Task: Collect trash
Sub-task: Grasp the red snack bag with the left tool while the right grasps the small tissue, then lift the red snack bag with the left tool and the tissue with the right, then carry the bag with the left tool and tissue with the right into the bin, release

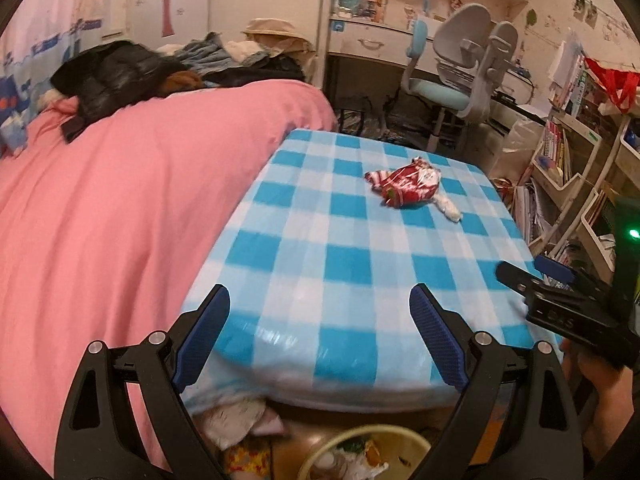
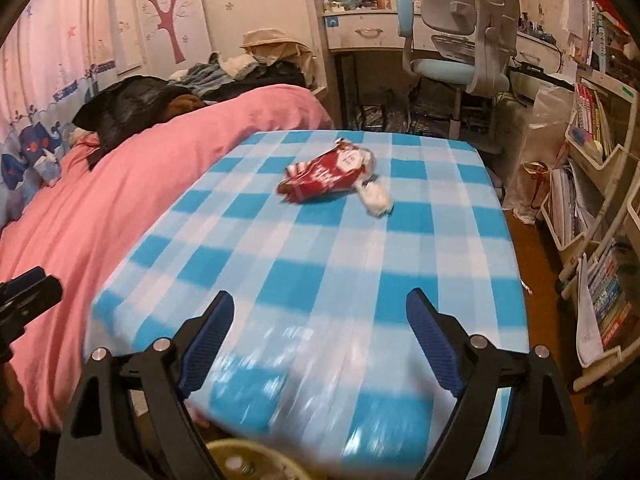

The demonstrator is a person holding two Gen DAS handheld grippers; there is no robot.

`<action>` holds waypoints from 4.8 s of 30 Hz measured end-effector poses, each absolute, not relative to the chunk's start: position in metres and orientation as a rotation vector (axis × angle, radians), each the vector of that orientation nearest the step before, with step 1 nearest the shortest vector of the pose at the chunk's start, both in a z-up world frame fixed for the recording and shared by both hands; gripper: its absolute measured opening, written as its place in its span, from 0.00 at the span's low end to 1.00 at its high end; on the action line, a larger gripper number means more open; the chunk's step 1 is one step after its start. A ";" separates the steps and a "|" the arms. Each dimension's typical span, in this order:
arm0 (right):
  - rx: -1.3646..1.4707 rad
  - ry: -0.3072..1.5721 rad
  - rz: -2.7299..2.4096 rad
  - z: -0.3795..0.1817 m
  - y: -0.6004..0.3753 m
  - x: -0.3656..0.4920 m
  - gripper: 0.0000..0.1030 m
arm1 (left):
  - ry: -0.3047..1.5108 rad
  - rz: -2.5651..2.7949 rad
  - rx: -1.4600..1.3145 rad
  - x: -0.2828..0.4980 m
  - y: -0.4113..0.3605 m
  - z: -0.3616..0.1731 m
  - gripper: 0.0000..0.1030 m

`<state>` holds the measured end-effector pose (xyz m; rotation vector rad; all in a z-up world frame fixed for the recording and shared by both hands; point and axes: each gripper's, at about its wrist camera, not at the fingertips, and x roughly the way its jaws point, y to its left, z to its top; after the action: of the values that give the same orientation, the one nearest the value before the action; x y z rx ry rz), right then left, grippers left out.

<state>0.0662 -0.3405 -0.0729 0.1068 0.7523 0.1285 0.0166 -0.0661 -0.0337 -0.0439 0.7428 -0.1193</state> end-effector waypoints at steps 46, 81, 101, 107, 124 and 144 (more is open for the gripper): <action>0.121 0.940 0.295 -0.092 -0.362 0.192 0.20 | 0.877 -0.285 0.102 0.188 -0.171 -0.076 0.09; 0.065 0.831 0.326 -0.067 -0.303 0.077 0.20 | 0.834 -0.321 -0.212 0.057 -0.061 -0.045 0.09; 0.073 0.823 0.328 -0.065 -0.305 0.078 0.20 | 0.816 -0.322 -0.142 0.061 -0.078 -0.042 0.09; 0.079 0.821 0.334 -0.064 -0.305 0.077 0.20 | 0.797 -0.329 -0.134 0.054 -0.079 -0.037 0.09; 0.117 0.855 0.426 -0.075 -0.280 -0.003 0.20 | 0.769 -0.410 -0.191 -0.015 -0.056 -0.026 0.08; 0.171 0.946 0.280 -0.114 -0.290 -0.088 0.70 | 0.976 -0.508 -0.147 -0.158 -0.059 -0.082 0.09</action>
<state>-0.0876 -0.2903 -0.1140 0.1715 0.9456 0.2796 -0.1579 -0.0589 -0.0824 -0.1470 0.9760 -0.5081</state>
